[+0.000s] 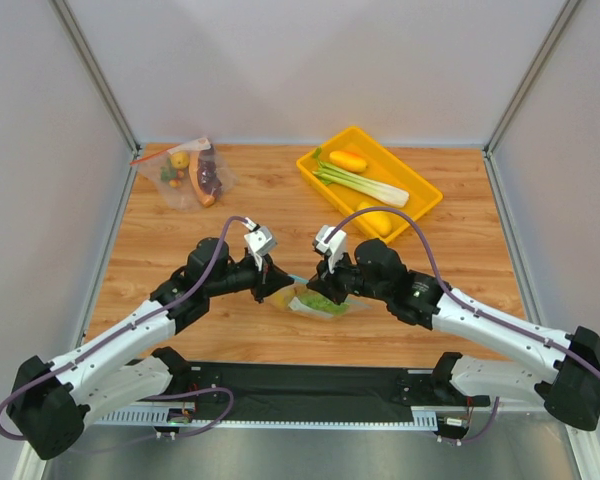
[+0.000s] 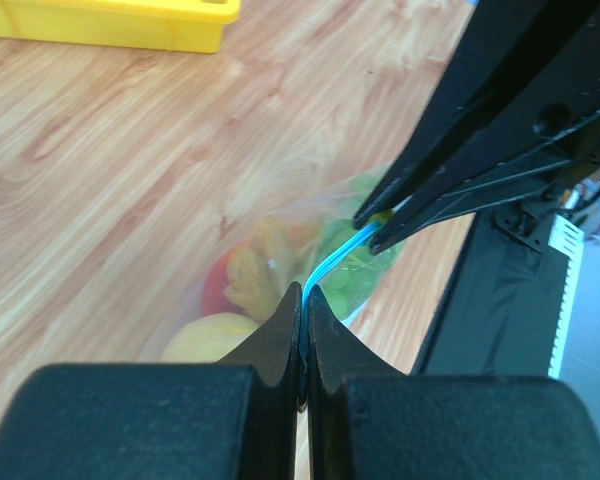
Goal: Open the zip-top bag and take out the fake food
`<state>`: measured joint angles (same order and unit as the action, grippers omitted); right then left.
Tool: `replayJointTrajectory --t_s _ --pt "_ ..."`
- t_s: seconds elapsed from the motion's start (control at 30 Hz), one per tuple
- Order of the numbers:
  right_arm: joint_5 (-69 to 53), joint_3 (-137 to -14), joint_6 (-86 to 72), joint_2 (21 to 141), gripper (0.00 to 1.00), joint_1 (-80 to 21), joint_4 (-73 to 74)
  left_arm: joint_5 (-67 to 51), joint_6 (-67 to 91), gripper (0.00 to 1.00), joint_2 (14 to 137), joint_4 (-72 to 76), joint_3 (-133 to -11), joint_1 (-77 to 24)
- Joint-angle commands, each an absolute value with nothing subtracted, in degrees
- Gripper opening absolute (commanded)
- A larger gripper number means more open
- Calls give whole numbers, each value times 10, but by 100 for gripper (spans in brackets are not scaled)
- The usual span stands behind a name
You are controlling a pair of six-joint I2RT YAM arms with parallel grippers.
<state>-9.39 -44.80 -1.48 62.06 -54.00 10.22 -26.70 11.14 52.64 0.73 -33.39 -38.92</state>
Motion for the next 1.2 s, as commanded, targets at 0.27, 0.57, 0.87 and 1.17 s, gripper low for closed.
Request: replayJointTrajectory --t_s 0.27,0.57,0.87,1.17 --pt "-47 -425 -17 590 0 -536 184 -140 91 0 502 -28 -352 -357" --pt "-28 -415 -30 573 0 -536 187 -99 97 0 504 -42 -355 -344" --pt "-13 -412 -39 560 0 -536 197 -56 106 0 509 -57 -360 -325" --pt "-1 -410 -56 544 0 -536 209 -8 113 0 514 -72 -362 -314"
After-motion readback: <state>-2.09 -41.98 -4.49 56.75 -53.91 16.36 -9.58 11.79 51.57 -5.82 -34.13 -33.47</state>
